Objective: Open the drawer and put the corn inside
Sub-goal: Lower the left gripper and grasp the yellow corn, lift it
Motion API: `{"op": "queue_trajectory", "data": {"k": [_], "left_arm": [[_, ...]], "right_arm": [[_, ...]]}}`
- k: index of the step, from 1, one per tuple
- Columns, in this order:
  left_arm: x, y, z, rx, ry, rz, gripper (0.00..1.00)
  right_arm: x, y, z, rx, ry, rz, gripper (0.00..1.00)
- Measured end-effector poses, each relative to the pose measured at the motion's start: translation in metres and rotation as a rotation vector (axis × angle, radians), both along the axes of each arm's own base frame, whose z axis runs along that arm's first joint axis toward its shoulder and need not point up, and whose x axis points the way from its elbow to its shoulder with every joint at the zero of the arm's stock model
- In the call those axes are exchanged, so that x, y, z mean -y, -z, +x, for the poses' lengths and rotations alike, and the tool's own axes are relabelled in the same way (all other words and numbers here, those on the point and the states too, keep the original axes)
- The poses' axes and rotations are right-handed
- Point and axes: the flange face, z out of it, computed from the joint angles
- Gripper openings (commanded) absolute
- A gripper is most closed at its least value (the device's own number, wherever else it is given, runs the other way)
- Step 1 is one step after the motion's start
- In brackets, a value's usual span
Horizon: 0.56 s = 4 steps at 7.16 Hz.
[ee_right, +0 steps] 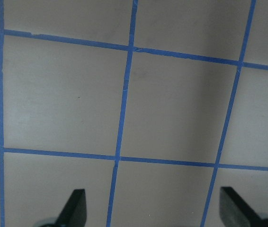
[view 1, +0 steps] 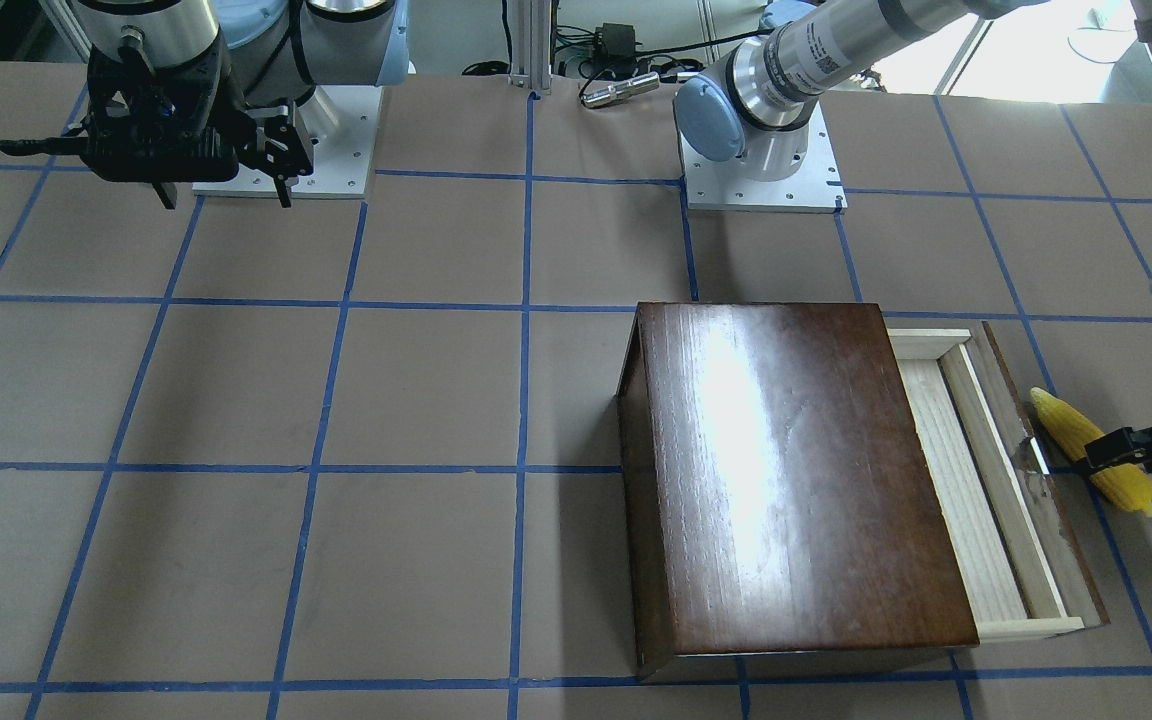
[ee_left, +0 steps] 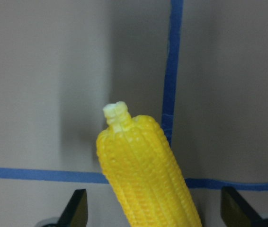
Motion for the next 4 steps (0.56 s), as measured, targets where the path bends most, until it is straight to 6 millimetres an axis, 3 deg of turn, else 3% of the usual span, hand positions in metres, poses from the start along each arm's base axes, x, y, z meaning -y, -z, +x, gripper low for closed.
{"op": "queue_trajectory", "data": {"k": [2,3,4], "left_arm": [[0.000,0.019,0.001,-0.016,0.014,0.020,1.00],[0.000,0.024,0.001,-0.020,0.019,0.026,0.78],[0.000,0.025,0.001,-0.019,0.022,0.027,0.44]], "right_arm": [[0.000,0.000,0.000,0.000,0.000,-0.001,1.00],[0.000,0.000,0.000,0.000,0.000,-0.001,1.00],[0.000,0.000,0.000,-0.001,0.000,-0.001,1.00]]}}
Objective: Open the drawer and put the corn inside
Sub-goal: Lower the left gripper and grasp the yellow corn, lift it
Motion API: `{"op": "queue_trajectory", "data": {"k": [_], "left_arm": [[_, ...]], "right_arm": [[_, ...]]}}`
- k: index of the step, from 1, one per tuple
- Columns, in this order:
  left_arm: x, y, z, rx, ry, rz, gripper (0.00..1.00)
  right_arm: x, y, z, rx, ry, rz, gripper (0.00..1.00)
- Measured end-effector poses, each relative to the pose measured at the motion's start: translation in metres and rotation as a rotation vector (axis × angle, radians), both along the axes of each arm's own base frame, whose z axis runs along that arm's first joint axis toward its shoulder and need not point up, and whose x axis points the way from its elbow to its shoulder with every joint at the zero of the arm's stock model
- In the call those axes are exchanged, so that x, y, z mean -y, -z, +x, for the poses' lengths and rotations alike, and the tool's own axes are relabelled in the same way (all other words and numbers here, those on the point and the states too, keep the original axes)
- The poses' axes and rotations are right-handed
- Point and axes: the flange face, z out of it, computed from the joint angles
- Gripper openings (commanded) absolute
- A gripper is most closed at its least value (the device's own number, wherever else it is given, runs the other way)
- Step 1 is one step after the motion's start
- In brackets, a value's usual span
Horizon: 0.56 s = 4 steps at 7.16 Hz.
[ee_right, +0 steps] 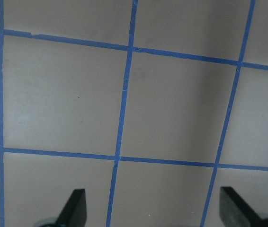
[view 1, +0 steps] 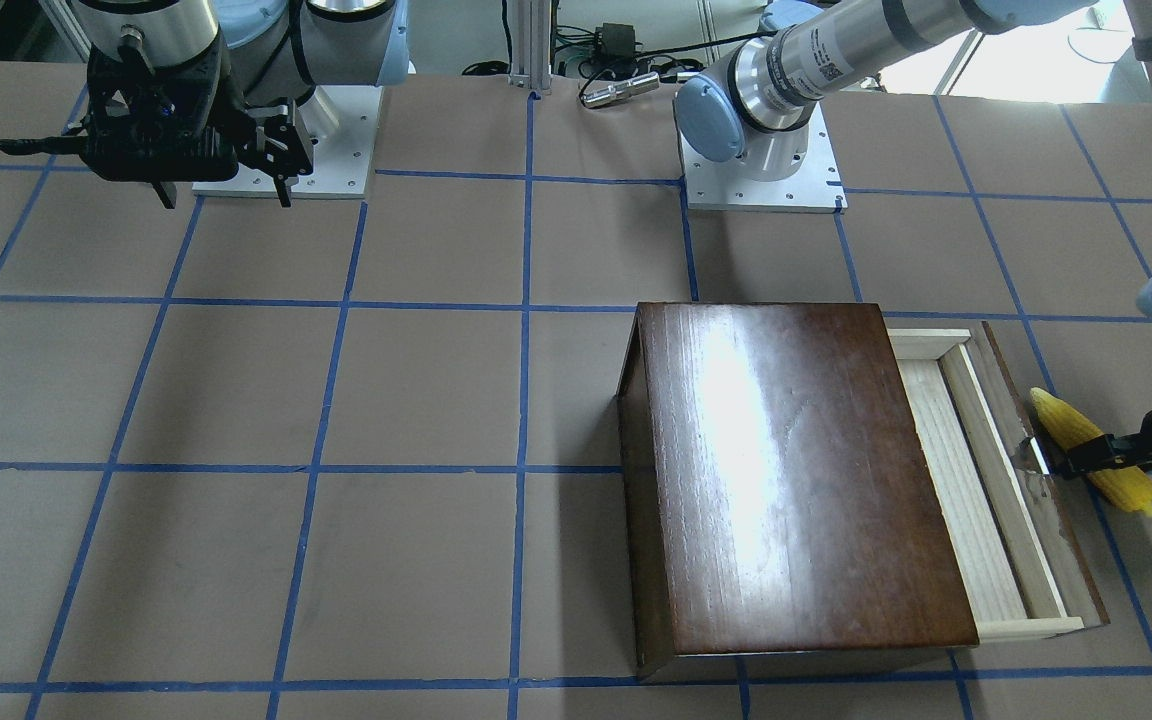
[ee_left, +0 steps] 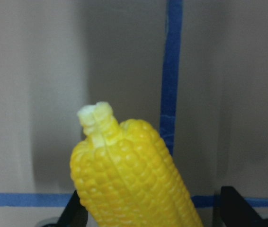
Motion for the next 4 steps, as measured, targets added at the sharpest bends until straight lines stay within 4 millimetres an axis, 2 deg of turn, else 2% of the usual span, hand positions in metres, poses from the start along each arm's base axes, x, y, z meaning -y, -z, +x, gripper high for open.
{"op": "queue_trajectory", "data": {"k": [2,4], "left_arm": [[0.0005,-0.0024,0.0009,0.006,0.003,-0.001,0.00],[0.0007,-0.0057,0.0009,0.010,0.001,-0.005,0.00]], "right_arm": [[0.0000,0.0001,0.0001,0.001,0.000,0.000,1.00],[-0.0001,-0.0001,0.0001,0.001,0.000,0.000,1.00]]}}
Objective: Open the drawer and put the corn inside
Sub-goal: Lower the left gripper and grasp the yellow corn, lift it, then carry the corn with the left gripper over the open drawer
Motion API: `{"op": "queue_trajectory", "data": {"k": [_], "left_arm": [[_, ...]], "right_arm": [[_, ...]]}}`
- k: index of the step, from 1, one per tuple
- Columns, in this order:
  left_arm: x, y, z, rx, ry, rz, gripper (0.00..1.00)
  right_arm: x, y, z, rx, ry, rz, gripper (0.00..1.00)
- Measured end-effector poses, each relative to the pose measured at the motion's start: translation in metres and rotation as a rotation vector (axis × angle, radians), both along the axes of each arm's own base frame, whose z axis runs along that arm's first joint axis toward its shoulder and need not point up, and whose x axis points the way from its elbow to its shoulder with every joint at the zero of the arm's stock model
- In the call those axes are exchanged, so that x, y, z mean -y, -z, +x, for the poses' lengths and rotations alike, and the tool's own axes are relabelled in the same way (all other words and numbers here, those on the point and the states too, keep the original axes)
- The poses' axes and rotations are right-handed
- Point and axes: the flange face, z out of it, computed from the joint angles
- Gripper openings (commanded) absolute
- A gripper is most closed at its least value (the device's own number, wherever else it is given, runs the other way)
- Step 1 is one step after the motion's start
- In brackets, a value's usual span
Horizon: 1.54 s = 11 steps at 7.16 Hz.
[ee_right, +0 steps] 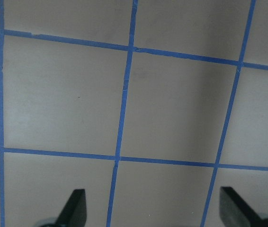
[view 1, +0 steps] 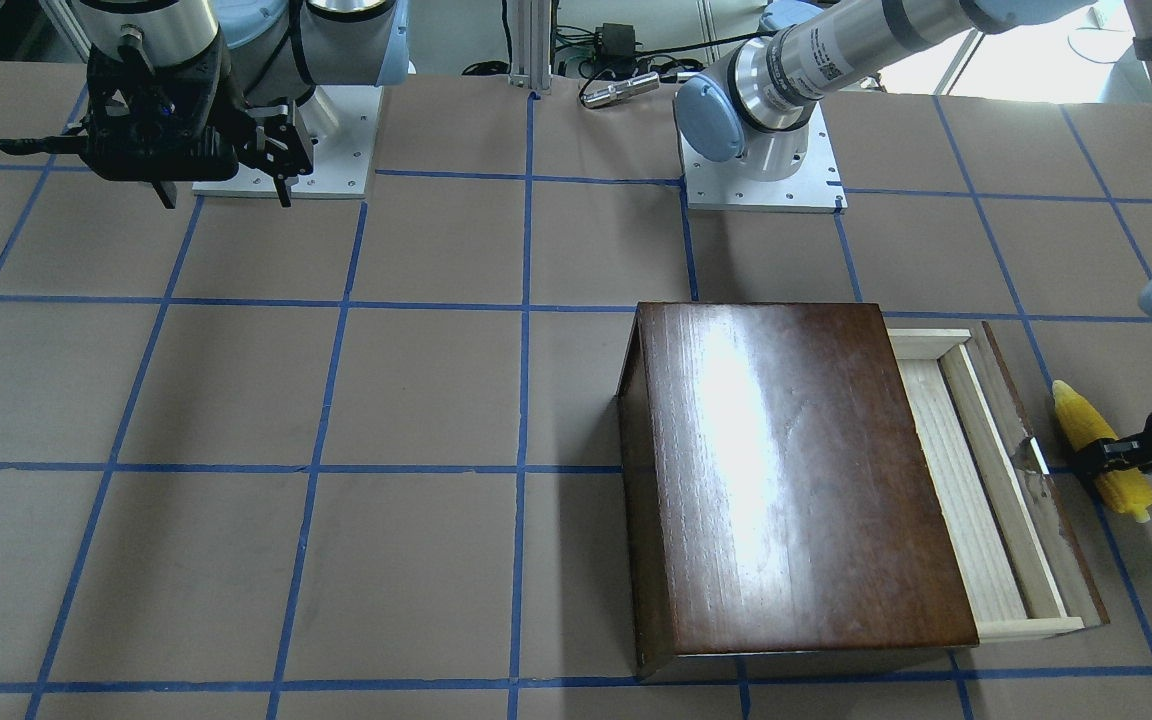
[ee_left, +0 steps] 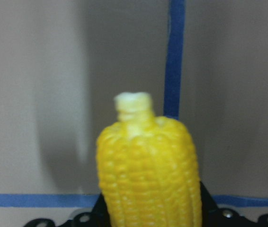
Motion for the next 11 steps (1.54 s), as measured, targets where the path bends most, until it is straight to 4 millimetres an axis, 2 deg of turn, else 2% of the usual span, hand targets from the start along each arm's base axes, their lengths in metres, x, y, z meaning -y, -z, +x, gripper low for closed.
{"op": "queue_trajectory", "data": {"k": [5,7,8,9,11], "left_arm": [[0.000,-0.004,0.000,0.004,-0.003,-0.005,0.00],[0.002,-0.016,-0.001,0.014,0.001,-0.015,0.00],[0.003,-0.038,-0.008,0.026,0.008,-0.028,0.00],[0.007,-0.071,-0.022,0.041,0.024,-0.049,0.00],[0.019,-0.143,-0.068,0.059,0.073,-0.078,0.00]], "right_arm": [[0.000,0.000,0.000,0.000,0.000,0.001,1.00],[0.000,0.000,0.000,-0.001,0.000,0.000,1.00],[0.000,0.000,0.000,-0.001,0.000,0.000,1.00],[0.000,0.000,0.000,-0.001,0.000,0.000,1.00],[0.000,0.000,0.000,-0.001,0.000,0.000,1.00]]}}
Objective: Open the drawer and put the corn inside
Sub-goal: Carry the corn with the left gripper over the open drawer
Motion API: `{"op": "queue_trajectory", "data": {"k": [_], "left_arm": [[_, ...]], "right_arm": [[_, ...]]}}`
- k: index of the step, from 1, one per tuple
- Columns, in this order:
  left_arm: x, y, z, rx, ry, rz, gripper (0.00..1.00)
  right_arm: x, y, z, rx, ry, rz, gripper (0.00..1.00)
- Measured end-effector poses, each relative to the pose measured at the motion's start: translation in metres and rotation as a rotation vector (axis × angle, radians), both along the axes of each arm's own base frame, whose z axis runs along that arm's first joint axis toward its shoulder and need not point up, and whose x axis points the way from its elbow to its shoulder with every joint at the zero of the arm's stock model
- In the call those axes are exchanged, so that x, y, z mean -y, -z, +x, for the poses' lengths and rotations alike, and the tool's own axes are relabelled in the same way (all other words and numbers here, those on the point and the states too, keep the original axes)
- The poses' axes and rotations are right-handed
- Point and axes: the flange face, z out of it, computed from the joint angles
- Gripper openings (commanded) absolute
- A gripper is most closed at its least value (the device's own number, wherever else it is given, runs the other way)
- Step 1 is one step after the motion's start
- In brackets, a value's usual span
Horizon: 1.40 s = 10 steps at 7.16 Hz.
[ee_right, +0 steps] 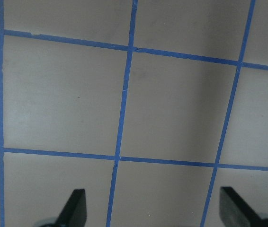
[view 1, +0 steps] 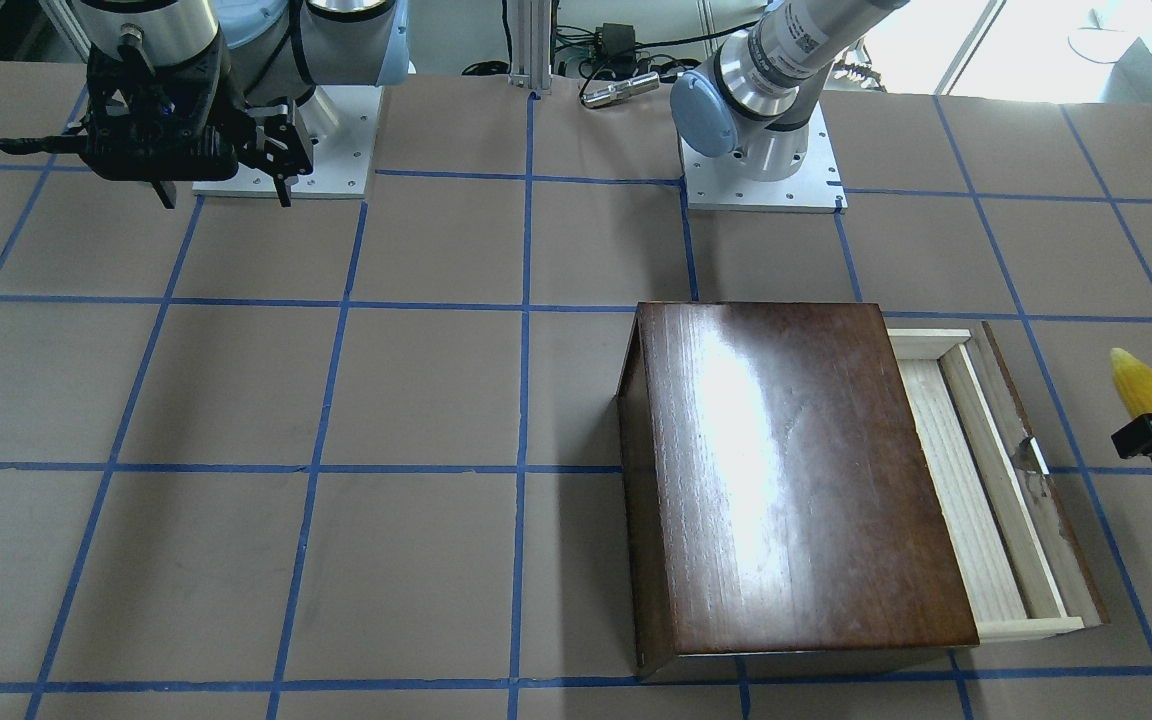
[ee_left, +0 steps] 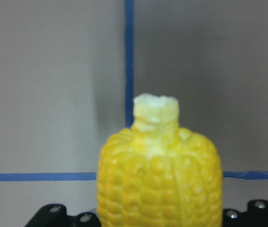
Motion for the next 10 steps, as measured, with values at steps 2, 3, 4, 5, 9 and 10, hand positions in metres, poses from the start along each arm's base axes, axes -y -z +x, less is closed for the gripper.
{"op": "queue_trajectory", "data": {"k": [2,3,4,5,9,10], "left_arm": [[0.004,-0.050,-0.059,-0.027,0.012,-0.004,0.00],[0.006,-0.066,-0.091,-0.038,0.001,-0.011,0.00],[0.011,-0.074,-0.123,-0.044,-0.017,-0.016,0.00],[0.017,-0.074,-0.151,-0.050,-0.035,-0.013,0.00],[0.031,-0.050,-0.196,-0.105,-0.019,0.005,0.00],[0.032,-0.046,-0.199,-0.124,-0.016,0.006,0.00]], "right_arm": [[0.000,0.000,0.000,0.000,0.000,0.000,1.00],[0.000,0.000,0.000,0.001,0.000,0.000,1.00],[0.000,0.000,0.000,0.001,0.000,0.001,1.00],[0.000,0.000,0.000,0.001,0.000,0.001,1.00],[0.000,0.000,0.000,0.000,0.000,0.001,1.00],[0.000,0.000,0.000,0.000,0.000,0.001,1.00]]}}
